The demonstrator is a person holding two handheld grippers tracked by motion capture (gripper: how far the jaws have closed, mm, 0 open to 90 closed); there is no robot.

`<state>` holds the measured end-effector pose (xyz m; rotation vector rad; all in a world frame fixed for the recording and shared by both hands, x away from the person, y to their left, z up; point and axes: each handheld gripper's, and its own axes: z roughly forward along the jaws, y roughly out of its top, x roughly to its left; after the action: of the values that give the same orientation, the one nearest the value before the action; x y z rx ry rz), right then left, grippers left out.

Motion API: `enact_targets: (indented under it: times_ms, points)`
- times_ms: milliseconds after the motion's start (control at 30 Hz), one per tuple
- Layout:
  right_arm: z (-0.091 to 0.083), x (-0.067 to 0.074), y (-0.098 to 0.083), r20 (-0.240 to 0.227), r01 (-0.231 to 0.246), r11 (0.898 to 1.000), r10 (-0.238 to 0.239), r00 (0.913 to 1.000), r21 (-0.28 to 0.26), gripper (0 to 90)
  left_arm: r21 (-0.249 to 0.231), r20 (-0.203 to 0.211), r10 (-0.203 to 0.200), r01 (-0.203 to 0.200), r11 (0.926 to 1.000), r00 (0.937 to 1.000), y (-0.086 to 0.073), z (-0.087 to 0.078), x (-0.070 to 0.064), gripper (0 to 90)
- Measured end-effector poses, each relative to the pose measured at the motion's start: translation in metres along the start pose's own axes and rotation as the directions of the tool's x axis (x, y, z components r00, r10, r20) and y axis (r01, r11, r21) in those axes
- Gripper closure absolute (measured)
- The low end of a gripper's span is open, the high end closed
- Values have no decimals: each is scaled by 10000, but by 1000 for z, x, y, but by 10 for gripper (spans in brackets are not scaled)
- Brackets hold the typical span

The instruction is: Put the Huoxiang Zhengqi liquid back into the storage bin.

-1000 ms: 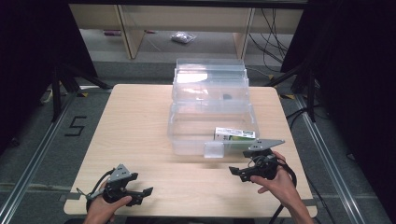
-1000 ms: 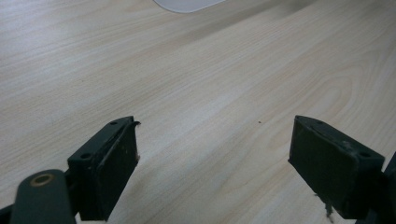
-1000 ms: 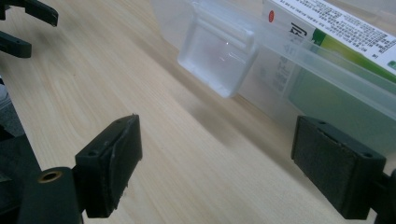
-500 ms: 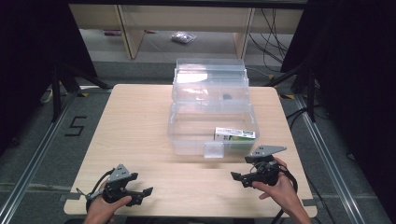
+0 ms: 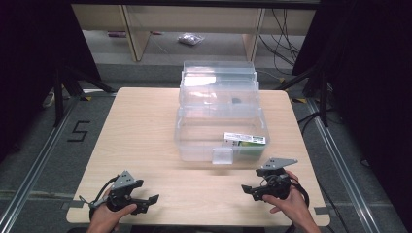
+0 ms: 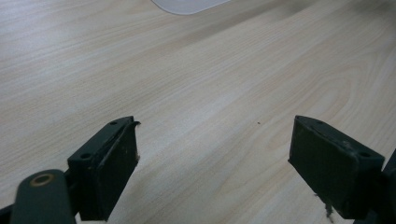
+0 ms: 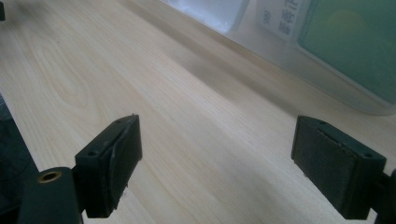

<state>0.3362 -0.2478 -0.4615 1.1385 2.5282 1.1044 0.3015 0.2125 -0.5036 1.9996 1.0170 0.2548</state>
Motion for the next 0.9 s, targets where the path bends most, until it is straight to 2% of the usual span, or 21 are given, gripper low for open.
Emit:
enact_targets:
  times_ms: [33,100,167,233,267,300,333,367,400,500,533,667,700,733,767,800,833,867,900]
  points:
    - [1,1,-2,19,-217,9997,218,9998,-124,172,-32,-2,-37,37,10000,10000,0,0,0,149]
    - [-2,0,-4,107,-95,9999,96,9999,-53,170,-9,-16,7,-7,10000,10000,0,0,0,149]
    - [-3,0,-8,151,-235,9997,237,9996,-90,170,-176,-1,-197,197,9997,9998,0,1,-2,149]
    - [-4,-1,-11,184,-202,9997,205,9996,-164,169,6,-22,6,-6,10000,10000,0,0,0,149]
    - [-5,0,-12,172,-295,9995,298,9994,-133,169,-38,-19,-6,6,10000,10000,0,0,0,149]
    - [-6,2,-14,119,-630,9980,631,9979,-68,168,-35,-2,6,-6,10000,10000,0,0,0,149]
    - [-5,0,-15,189,-410,9990,413,9990,-196,168,-103,-9,-60,60,9999,10000,0,1,-1,149]
    - [-6,0,-17,159,-451,9988,454,9988,-184,168,-119,-33,-85,84,9999,10000,0,1,-1,149]
    - [-7,-1,-17,226,-308,9993,313,9993,-233,168,-5,-4,35,-35,10000,10000,0,0,0,149]
    - [-8,2,-22,220,-721,9973,725,9971,-151,168,-46,-7,9,-9,10000,10000,0,0,0,149]
    - [-8,1,-22,244,-484,9986,489,9985,-199,168,-30,-18,17,-17,10000,10000,0,0,0,149]
    - [-8,5,-26,301,-574,9981,580,9979,-213,168,-147,-66,-83,82,9999,9999,0,1,-1,149]
    - [-9,4,-27,333,-333,9991,341,9989,-245,167,-138,-93,-88,87,9999,9999,0,1,-2,149]
    - [-9,8,-28,291,-712,9974,715,9970,-119,167,-174,-111,-107,105,9998,9999,0,1,-2,149]
    - [-9,5,-29,342,-332,9993,338,9988,-192,167,-142,-109,-83,81,9999,9999,0,1,-2,149]
    - [-9,6,-30,378,-318,9993,326,9988,-195,167,-148,-104,-84,83,9999,9999,0,1,-2,149]
    - [-9,10,-31,368,-650,9979,651,9972,-35,167,-157,-107,-89,88,9998,9999,0,1,-2,149]
    - [-8,9,-33,454,-511,9986,518,9976,-157,167,-163,-112,-90,88,9998,9999,0,1,-2,149]
    - [-8,9,-33,462,-471,9989,473,9978,-57,167,-134,-105,-92,90,9999,9999,0,1,-2,149]
